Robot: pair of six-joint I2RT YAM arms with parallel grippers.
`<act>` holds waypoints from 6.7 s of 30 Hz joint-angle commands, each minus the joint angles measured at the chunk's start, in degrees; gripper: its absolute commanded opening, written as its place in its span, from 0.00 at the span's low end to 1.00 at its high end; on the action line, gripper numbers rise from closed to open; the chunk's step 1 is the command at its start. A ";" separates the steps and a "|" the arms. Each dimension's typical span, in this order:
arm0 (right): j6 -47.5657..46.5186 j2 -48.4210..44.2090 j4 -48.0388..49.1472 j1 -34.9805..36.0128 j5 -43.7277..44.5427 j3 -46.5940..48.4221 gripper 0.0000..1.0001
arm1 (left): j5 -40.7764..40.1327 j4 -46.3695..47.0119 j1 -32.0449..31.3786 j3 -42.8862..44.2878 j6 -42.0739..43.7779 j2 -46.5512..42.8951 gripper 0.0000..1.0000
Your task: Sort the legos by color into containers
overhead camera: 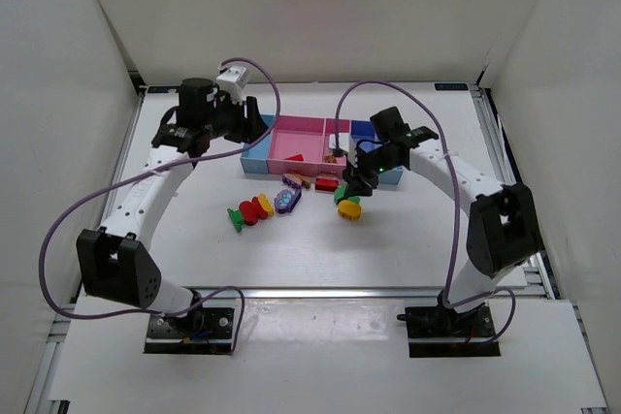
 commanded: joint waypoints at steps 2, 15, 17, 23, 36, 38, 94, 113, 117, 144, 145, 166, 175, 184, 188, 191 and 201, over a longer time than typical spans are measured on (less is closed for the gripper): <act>-6.61 4.51 -2.34 0.11 1.30 6.75 0.52 | 0.20 0.30 0.38 -0.92 0.08 -3.48 0.65; -12.66 6.64 -2.08 -3.40 3.67 2.99 0.38 | 1.43 0.82 1.52 -1.72 -1.07 -3.05 0.65; -13.46 7.25 -1.47 -3.76 4.73 2.46 0.35 | 1.70 0.82 1.78 -1.28 -1.24 -2.43 0.65; -16.71 9.36 -1.11 -4.90 6.49 2.99 0.32 | 2.84 1.18 2.40 0.65 -1.42 0.03 0.65; -27.96 11.82 -1.38 -6.04 7.02 2.37 0.31 | 3.19 1.70 3.28 2.77 -3.00 3.02 0.65; -28.93 12.26 -1.55 -6.04 6.93 2.37 0.31 | 3.02 1.70 3.28 2.85 -3.18 3.11 0.65; -32.10 19.12 -4.63 -1.83 6.22 7.47 0.39 | 5.30 1.70 6.18 2.68 -5.11 5.74 0.77; -30.08 20.35 -4.01 -1.82 7.28 6.94 0.33 | 6.09 1.70 6.18 2.86 -5.55 6.18 0.77; -29.64 21.40 -4.36 -1.65 7.89 7.47 0.30 | 6.35 1.70 6.18 3.03 -5.55 6.27 0.76; -16.62 -8.37 16.37 3.79 5.70 -1.93 0.11 | 43.97 6.45 8.65 0.56 -22.69 13.39 0.72; -16.98 -8.91 16.38 4.50 5.26 -2.02 0.11 | 44.41 6.45 8.29 0.92 -22.34 13.48 0.72; -19.26 -10.41 18.57 13.46 8.16 0.00 0.11 | 43.62 -11.83 -1.46 6.02 -7.57 15.15 0.72; -20.14 -8.74 18.66 13.82 8.42 0.97 0.11 | 47.57 -13.06 -3.40 6.37 -6.60 15.67 0.73; -20.58 -7.51 18.31 14.17 8.25 2.37 0.11 | 48.72 -13.59 -4.10 6.81 -6.08 15.76 0.55; -20.85 -7.60 17.43 14.52 7.63 2.37 0.11 | 48.19 -13.59 -4.10 7.16 -5.64 15.76 0.38; -21.02 -7.77 16.91 14.70 7.45 1.94 0.11 | 47.93 -13.68 -4.19 7.43 -5.37 15.68 0.36; -22.60 -11.55 13.74 15.93 4.82 -2.72 0.10 | 45.91 -13.59 -3.32 11.72 -3.88 16.11 0.25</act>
